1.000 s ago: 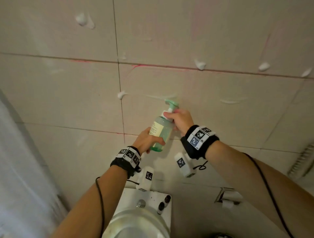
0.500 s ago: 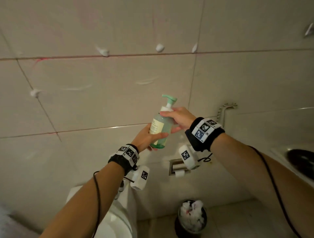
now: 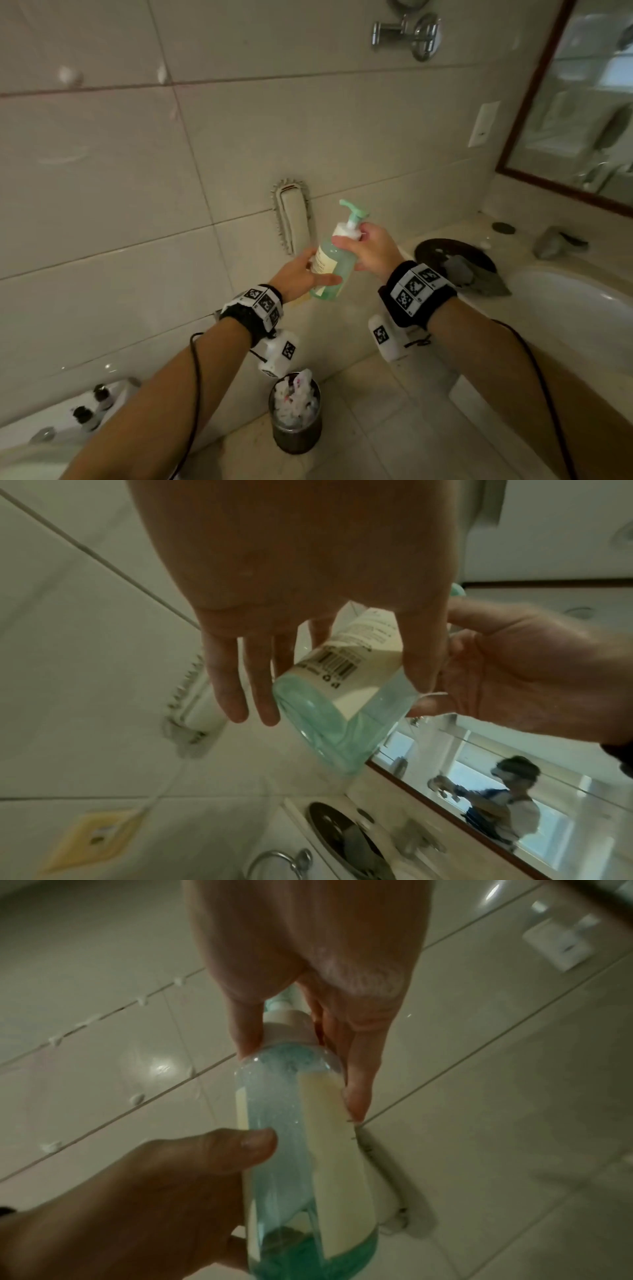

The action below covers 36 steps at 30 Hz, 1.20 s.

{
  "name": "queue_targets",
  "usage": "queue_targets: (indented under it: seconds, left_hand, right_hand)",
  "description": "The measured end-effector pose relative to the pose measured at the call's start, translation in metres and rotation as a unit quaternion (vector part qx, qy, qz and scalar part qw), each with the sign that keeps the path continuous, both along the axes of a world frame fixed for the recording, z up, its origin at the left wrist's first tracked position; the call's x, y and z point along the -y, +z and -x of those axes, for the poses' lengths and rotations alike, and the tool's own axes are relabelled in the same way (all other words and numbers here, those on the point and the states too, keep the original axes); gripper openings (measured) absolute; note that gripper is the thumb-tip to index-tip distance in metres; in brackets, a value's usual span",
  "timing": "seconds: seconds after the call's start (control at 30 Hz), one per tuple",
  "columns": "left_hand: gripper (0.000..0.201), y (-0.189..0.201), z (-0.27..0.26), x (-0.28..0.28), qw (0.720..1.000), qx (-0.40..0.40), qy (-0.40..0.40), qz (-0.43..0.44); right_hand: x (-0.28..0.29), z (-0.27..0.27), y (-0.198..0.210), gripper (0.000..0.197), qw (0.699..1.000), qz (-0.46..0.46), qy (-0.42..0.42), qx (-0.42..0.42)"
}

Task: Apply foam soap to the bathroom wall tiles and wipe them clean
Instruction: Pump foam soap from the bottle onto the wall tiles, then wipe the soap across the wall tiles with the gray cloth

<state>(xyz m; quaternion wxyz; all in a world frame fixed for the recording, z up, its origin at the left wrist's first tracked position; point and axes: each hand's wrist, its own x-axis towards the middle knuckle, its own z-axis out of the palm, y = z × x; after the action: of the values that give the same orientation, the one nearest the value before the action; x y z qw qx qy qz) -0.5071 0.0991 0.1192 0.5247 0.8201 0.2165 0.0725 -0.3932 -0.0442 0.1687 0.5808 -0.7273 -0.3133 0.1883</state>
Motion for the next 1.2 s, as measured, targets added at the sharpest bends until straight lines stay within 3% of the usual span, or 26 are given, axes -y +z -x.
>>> queue_targets:
  seconds: [0.07,0.17,0.3,0.47,0.63,0.8,1.0,1.2]
  left_hand:
    - [0.083,-0.004,-0.03,0.024,0.999,-0.005,-0.032,-0.01]
    - [0.074,-0.008,-0.069,0.061,0.998,-0.005,-0.068,-0.016]
    - [0.066,-0.019,-0.119,0.103,0.994,-0.003,-0.106,-0.019]
    - [0.074,-0.042,-0.19,0.135,0.991,-0.002,-0.135,0.014]
    - [0.065,-0.063,-0.263,0.143,0.989,0.001,-0.146,0.037]
    - [0.073,-0.083,-0.345,0.145,0.985,0.012,-0.157,0.073]
    - [0.083,-0.095,-0.408,0.15,0.987,0.013,-0.139,0.079]
    - [0.073,-0.105,-0.441,0.135,0.993,0.008,-0.075,0.091]
  right_hand:
    - [0.031,-0.022,-0.006,0.035,0.999,0.004,-0.037,0.003]
    - [0.073,-0.051,-0.015,0.028,0.996,0.012,-0.086,0.001]
    - [0.118,-0.09,-0.027,0.059,0.989,0.027,-0.145,-0.015]
    - [0.154,-0.147,-0.045,0.058,0.981,0.022,-0.184,-0.059]
    - [0.163,-0.216,-0.066,0.031,0.977,0.031,-0.171,-0.124]
    - [0.157,-0.293,-0.079,0.061,0.975,0.067,-0.19,-0.089]
    - [0.157,-0.355,-0.086,0.044,0.974,0.07,-0.206,-0.056]
    - [0.145,-0.416,-0.109,0.041,0.974,0.094,-0.203,-0.035]
